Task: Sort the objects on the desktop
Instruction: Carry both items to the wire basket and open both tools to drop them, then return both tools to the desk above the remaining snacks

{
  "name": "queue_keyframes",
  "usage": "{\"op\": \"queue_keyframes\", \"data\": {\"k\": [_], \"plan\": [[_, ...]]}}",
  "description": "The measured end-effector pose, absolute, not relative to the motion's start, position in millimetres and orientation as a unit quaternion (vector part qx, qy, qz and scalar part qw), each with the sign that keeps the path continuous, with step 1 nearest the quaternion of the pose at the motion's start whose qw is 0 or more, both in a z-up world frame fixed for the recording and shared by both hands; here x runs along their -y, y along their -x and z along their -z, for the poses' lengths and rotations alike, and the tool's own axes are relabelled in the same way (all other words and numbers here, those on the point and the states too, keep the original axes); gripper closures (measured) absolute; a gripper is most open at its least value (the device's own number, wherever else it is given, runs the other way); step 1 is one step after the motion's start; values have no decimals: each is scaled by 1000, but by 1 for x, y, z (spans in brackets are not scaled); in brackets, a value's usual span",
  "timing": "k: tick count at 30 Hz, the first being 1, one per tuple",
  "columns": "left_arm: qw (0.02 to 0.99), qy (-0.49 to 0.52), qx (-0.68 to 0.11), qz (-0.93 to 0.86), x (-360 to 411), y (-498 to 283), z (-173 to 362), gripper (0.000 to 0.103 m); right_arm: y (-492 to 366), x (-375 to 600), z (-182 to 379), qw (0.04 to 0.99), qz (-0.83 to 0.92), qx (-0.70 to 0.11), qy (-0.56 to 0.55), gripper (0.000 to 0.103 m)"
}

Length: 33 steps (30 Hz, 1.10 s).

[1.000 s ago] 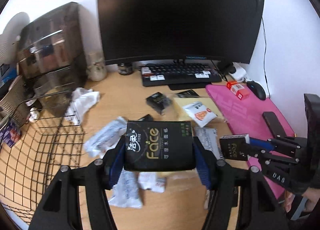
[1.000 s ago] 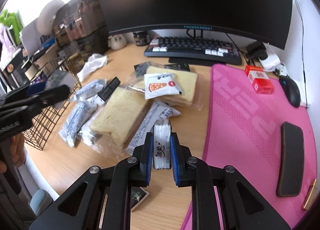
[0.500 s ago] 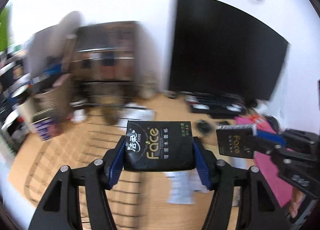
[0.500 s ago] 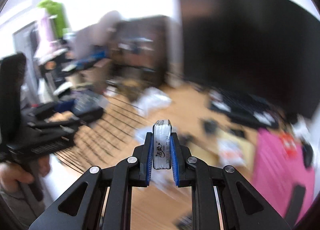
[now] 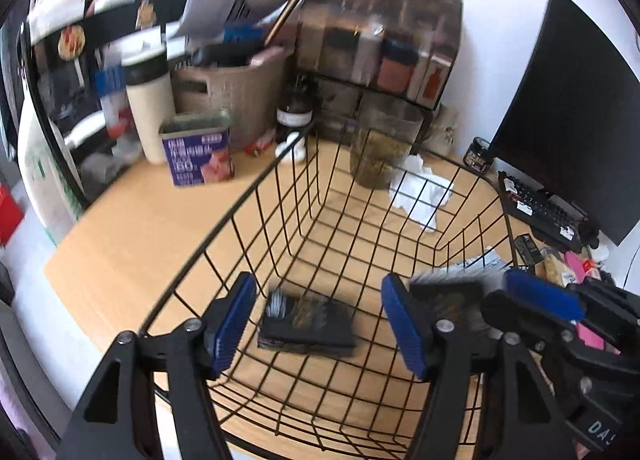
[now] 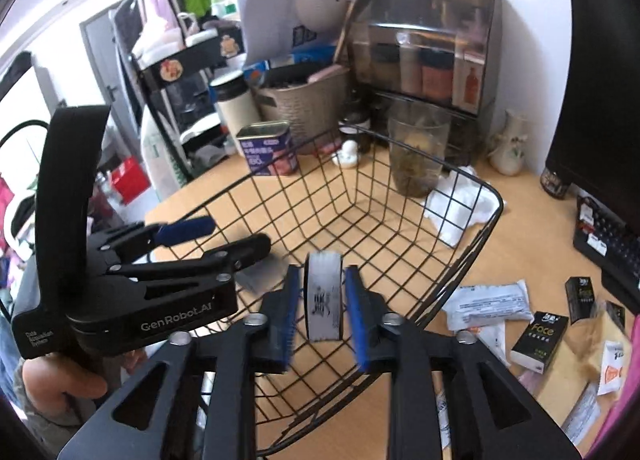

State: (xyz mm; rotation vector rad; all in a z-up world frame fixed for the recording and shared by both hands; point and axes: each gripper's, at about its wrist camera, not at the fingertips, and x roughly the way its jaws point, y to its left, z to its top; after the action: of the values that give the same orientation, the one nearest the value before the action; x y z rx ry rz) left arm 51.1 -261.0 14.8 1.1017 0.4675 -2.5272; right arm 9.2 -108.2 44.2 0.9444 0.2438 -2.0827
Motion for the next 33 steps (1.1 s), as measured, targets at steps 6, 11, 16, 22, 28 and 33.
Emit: {"op": "queue_keyframes", "data": {"k": [6,11,16,22,28,33], "plan": [[160,-374,-152,901,244,-57,-26,23,-7,84,-51,395,839,-77,-366,42],[117,-367,-119,915,190,-54,-43,23,-6,24,-63,364,856,-60,-362,42],[41,-371,-79,924,118,-44,-49,22,-9,-53,-69,304,881,-48,-360,41],[-41,-412,-27,910,27,-34,-22,22,-21,-134,-41,242,890,-39,-386,40],[-66,-488,11,870,-28,-33,39,22,-30,-203,19,182,881,-34,-435,40],[-71,-525,18,848,-47,-44,72,22,-26,-236,51,145,876,-40,-458,40]]}}
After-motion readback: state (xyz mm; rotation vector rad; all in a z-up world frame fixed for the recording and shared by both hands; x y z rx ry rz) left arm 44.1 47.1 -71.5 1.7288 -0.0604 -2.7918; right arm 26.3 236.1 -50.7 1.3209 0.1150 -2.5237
